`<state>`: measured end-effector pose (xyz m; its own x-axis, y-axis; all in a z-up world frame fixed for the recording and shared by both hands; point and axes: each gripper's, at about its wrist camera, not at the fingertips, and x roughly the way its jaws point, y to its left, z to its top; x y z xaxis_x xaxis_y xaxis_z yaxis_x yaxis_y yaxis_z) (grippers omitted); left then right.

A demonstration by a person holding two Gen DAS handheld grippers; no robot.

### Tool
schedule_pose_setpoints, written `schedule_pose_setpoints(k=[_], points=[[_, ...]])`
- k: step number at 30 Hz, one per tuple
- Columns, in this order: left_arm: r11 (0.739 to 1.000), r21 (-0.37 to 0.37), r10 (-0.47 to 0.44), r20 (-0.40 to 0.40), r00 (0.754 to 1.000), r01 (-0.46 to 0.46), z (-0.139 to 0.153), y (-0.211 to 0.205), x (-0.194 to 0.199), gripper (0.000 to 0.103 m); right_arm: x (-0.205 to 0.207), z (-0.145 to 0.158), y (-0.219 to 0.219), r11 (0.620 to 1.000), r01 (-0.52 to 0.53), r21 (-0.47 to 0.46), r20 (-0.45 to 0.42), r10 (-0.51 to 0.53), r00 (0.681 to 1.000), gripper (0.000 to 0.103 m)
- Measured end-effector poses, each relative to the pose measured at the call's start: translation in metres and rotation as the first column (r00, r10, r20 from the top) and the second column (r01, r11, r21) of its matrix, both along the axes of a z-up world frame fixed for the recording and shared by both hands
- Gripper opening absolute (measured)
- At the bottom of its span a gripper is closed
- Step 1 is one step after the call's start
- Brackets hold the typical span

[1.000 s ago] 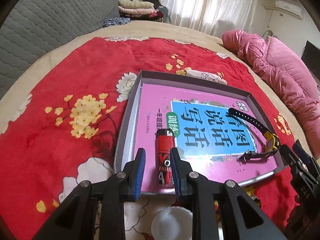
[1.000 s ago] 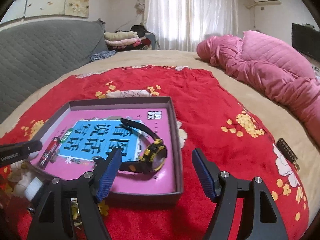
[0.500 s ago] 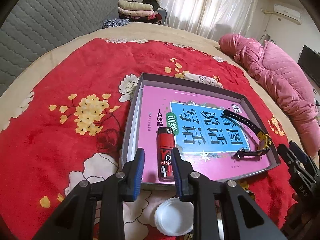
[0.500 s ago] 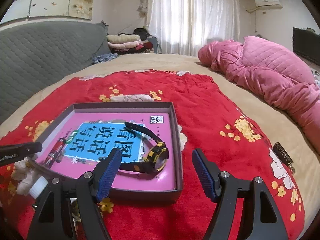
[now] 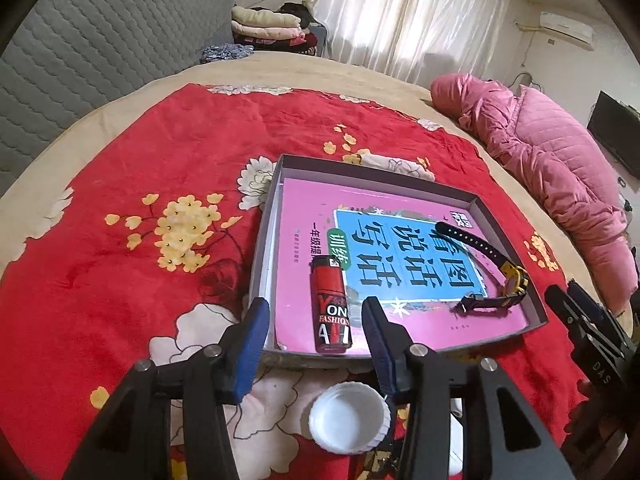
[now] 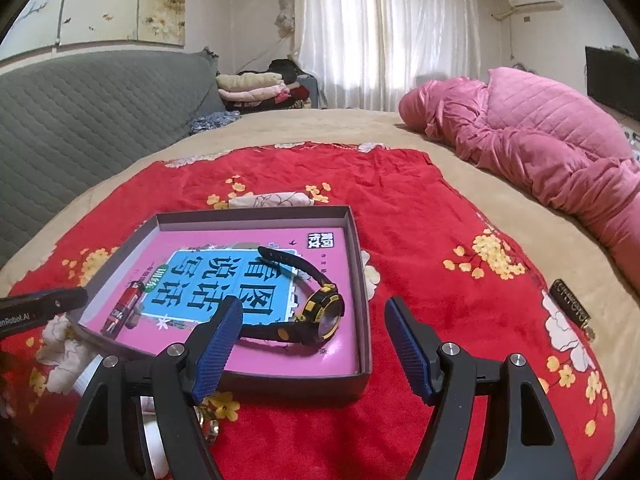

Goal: Organize rigid objects
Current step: 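Withdraw both grippers from the box back toward the remaining items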

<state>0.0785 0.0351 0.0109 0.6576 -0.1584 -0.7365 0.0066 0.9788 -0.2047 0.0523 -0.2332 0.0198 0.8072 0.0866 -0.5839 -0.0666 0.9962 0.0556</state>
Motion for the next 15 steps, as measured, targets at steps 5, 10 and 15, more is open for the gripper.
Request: schedule_pose_setpoints(k=[5,10,15], points=[[1.000,-0.005,-0.001,0.003,1.000,0.001,0.004,0.003,-0.005,0.048,-0.004,0.003,0.001,1.000,-0.004,0.001,0.003,0.004,1.000,0.075],[1.000,0.012,0.005,0.013,1.000,-0.005,0.010,0.005,-0.013,0.048,-0.009,0.008,0.003,1.000,-0.009,0.003,0.009,0.009,1.000,0.075],[1.000,0.024,-0.009,0.016,1.000,0.009,0.014,0.002,-0.020,0.049,-0.018,0.013,0.008,1.000,-0.022,-0.003,0.015,0.022,1.000,0.075]])
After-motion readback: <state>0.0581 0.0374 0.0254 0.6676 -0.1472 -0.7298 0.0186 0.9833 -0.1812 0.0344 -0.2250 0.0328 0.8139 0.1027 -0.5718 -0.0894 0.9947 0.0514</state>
